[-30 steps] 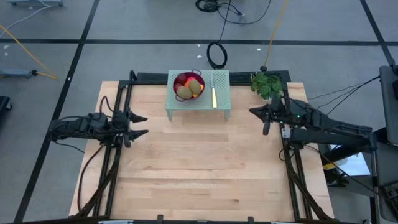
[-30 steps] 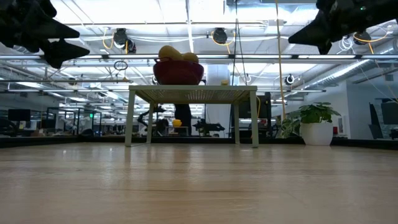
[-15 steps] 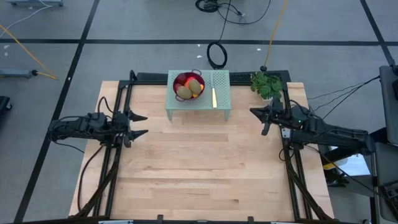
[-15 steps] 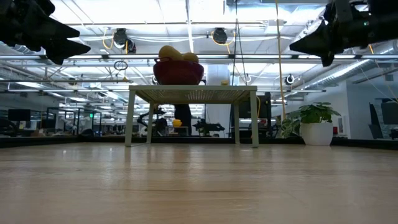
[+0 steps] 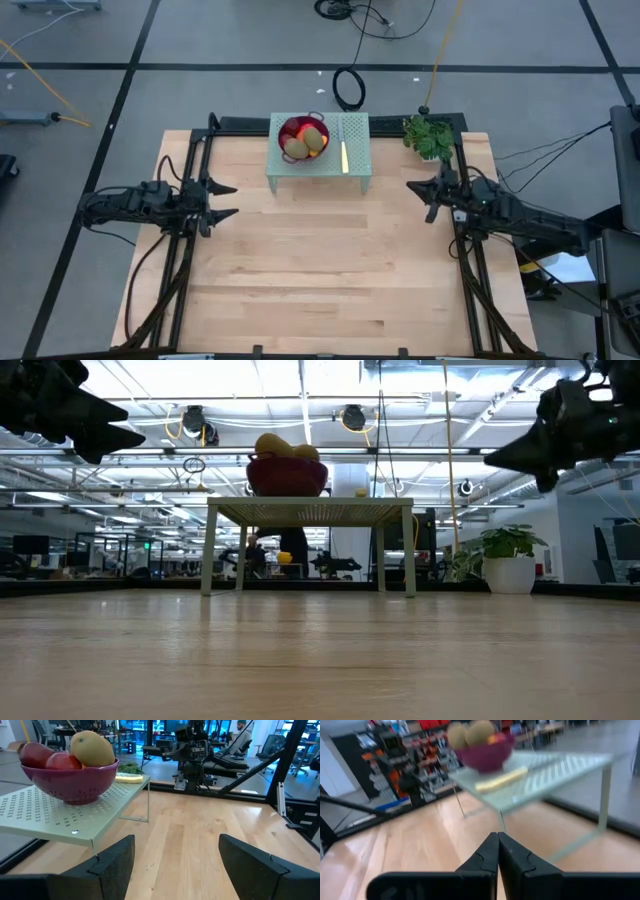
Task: Pick & Place Fruit
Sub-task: Return to home position
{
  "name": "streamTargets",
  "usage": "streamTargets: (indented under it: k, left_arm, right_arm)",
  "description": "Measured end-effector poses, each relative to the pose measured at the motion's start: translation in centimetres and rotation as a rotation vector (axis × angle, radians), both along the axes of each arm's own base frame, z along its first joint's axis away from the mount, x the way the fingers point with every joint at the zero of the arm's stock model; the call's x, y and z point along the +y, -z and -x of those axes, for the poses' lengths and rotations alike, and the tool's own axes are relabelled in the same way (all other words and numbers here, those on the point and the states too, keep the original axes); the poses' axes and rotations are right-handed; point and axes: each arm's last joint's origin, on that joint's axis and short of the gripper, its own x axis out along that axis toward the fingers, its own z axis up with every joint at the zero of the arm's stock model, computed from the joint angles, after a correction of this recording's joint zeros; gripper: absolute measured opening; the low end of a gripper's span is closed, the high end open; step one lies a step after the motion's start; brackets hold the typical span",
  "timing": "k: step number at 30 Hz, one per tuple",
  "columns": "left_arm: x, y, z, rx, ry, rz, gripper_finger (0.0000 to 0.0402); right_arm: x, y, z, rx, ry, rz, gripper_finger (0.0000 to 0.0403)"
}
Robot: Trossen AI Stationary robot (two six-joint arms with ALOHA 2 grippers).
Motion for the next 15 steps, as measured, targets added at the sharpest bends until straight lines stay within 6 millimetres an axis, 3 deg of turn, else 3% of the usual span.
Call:
streamTargets:
  k: [6, 15]
  left_arm:
    - [0.0, 0.0, 0.0, 0.003, 0.0, -0.008, 0.0282]
    - [0.0, 0.0, 0.0, 0.009, 0.004, -0.056, 0.0282]
  right_arm:
    - [0.1, 1.3, 0.6, 0.106, 0.007, -0.085, 0.0]
    - [0.1, 2.7, 0.3, 0.165, -0.005, -0.025, 0.0]
